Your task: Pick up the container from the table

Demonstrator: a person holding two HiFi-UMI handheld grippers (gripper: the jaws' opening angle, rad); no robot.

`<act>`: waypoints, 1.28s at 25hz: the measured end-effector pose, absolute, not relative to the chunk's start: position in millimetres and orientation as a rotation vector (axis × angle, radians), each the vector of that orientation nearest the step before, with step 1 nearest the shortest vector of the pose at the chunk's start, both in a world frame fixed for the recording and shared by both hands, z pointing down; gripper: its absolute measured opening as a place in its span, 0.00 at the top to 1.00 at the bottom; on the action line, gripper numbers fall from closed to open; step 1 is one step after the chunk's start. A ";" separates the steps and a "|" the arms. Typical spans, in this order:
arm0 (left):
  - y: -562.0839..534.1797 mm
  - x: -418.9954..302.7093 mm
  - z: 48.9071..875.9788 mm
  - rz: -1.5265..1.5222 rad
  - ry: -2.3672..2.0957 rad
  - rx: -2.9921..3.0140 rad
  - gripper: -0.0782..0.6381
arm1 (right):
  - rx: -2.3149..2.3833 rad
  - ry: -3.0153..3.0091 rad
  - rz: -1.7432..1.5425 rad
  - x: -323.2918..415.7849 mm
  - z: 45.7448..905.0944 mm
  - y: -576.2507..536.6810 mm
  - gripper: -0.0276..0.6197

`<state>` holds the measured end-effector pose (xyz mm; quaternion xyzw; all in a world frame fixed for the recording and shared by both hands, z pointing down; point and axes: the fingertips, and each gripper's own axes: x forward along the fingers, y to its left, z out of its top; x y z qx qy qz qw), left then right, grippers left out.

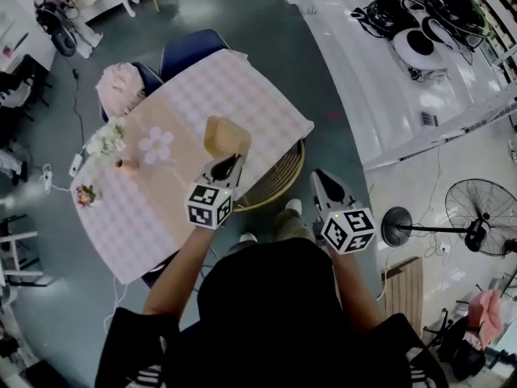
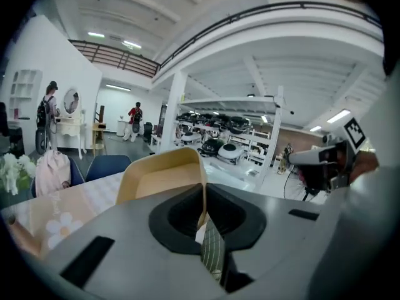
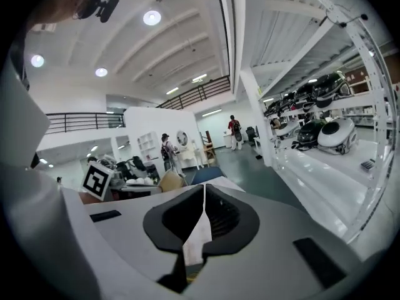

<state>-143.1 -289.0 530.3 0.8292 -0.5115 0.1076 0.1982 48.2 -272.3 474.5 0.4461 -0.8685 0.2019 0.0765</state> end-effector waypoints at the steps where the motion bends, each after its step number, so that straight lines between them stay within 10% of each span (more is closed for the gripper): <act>1: -279.5 -146.1 522.0 0.268 -1.445 2.326 0.87 | 1.347 -2.611 0.562 44.8 467.7 -266.7 0.95; 32: -185.8 -204.9 431.8 0.083 -1.645 2.458 0.87 | 1.247 -2.670 0.197 -39.9 430.8 -241.5 0.96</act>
